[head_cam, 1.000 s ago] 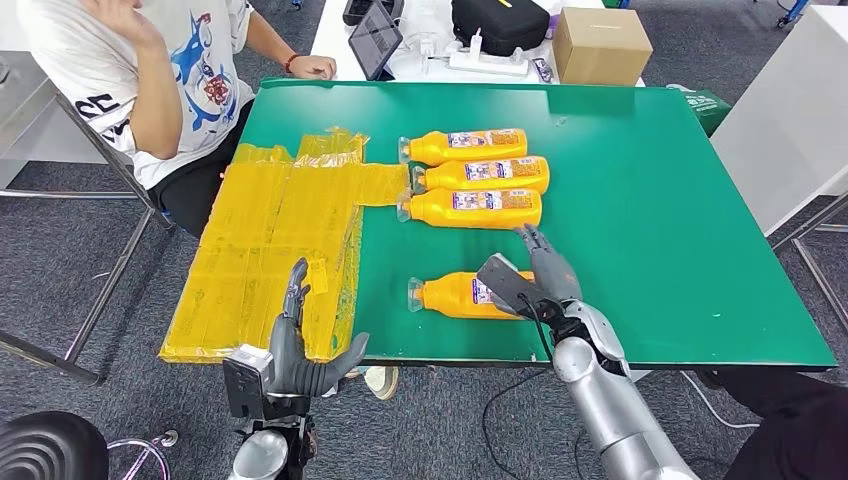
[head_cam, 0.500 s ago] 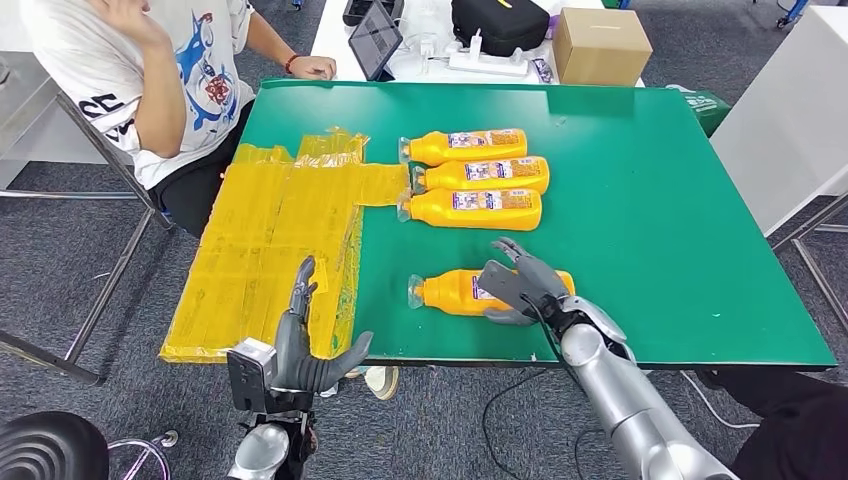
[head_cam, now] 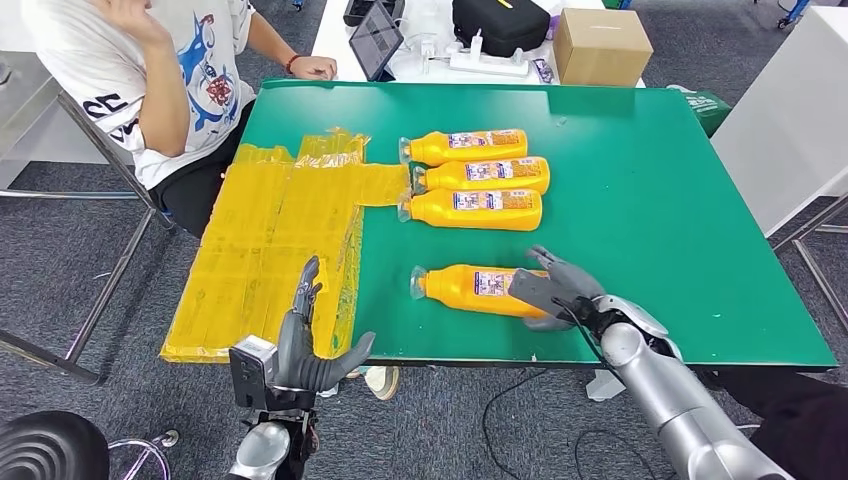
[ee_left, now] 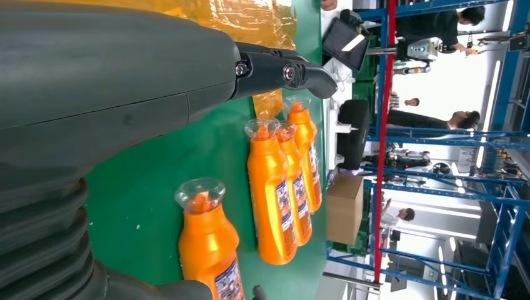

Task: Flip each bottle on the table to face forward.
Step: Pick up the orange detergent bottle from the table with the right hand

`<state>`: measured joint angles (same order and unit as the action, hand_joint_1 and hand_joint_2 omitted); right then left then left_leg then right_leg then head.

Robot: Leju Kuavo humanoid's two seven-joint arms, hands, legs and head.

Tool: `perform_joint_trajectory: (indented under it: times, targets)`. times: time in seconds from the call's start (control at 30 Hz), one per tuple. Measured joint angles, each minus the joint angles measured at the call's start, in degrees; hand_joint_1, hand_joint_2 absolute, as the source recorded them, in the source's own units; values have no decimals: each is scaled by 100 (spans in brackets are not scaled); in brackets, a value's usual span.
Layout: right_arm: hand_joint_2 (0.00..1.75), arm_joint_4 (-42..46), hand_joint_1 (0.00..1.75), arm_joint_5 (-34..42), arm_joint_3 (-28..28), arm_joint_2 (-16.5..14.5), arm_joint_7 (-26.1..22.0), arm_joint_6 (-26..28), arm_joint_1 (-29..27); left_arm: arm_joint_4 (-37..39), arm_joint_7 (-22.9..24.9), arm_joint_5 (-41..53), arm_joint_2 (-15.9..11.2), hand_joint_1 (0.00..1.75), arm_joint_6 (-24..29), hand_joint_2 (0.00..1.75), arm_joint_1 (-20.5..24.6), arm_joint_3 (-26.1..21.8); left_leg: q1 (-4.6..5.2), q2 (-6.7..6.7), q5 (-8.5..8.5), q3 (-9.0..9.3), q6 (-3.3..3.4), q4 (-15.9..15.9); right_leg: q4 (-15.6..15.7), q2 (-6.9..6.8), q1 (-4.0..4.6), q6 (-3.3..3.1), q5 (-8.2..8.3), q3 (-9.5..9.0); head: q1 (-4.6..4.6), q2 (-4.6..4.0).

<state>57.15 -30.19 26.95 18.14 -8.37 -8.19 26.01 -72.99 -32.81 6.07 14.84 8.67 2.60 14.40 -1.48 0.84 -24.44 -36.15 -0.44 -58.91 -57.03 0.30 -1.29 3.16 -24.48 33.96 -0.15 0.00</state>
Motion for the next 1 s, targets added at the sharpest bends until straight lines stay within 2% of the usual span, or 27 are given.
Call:
perform_joint_trajectory:
  times: [0.23, 0.47, 0.5, 0.53, 0.63, 0.67, 0.7, 1.0]
  targets:
    - [175, -235, 0, -235, 345, 89, 169, -35, 154, 109, 43, -48, 1, 0, -33, 175, 71, 1, -2, -2, 0, 1, 0, 1, 0, 2, 2, 0, 0, 1, -1, 0]
    - [175, -984, 0, -525, 669, -295, 179, 420, 490, 311, 75, -186, 42, 0, 39, 175, 222, -11, -5, -33, -2, 25, -1, 1, 0, 21, 7, -1, 0, -10, 1, 0]
    - [175, -1053, 6, -540, 691, -349, 179, 494, 515, 333, 75, -200, 47, 0, 52, 175, 237, -16, -5, -38, -3, 28, -1, 1, 0, 27, 7, -1, 1, -11, 0, 0]
    - [175, -1110, 37, -550, 705, -398, 177, 560, 532, 354, 75, -213, 51, 0, 61, 175, 249, -21, -5, -41, -4, 31, -1, 2, 0, 31, 7, -1, 1, -13, 0, 0]
    - [175, -1218, 156, -557, 723, -519, 164, 709, 551, 400, 75, -240, 55, 0, 69, 175, 260, -34, -6, -43, -4, 38, -1, 2, 0, 32, 8, -2, 1, -17, 0, 0]
    - [175, -1240, 169, -545, 725, -548, 151, 745, 554, 416, 75, -244, 55, 0, 70, 175, 261, -39, -7, -44, -4, 41, -1, 2, 0, 33, 8, -2, 1, -18, 0, 0]
    - [175, -1257, 174, -522, 725, -572, 133, 783, 550, 432, 75, -250, 55, 0, 70, 175, 261, -43, -7, -46, -4, 43, -1, 2, 0, 33, 9, -2, 2, -19, 0, 0]
    - [175, -1239, 175, -305, 660, -579, -55, 755, 455, 532, 75, -343, 55, 0, 21, 175, 260, -62, -7, -52, -4, 57, -1, 2, 1, 35, 8, -3, 2, -31, 1, 0]
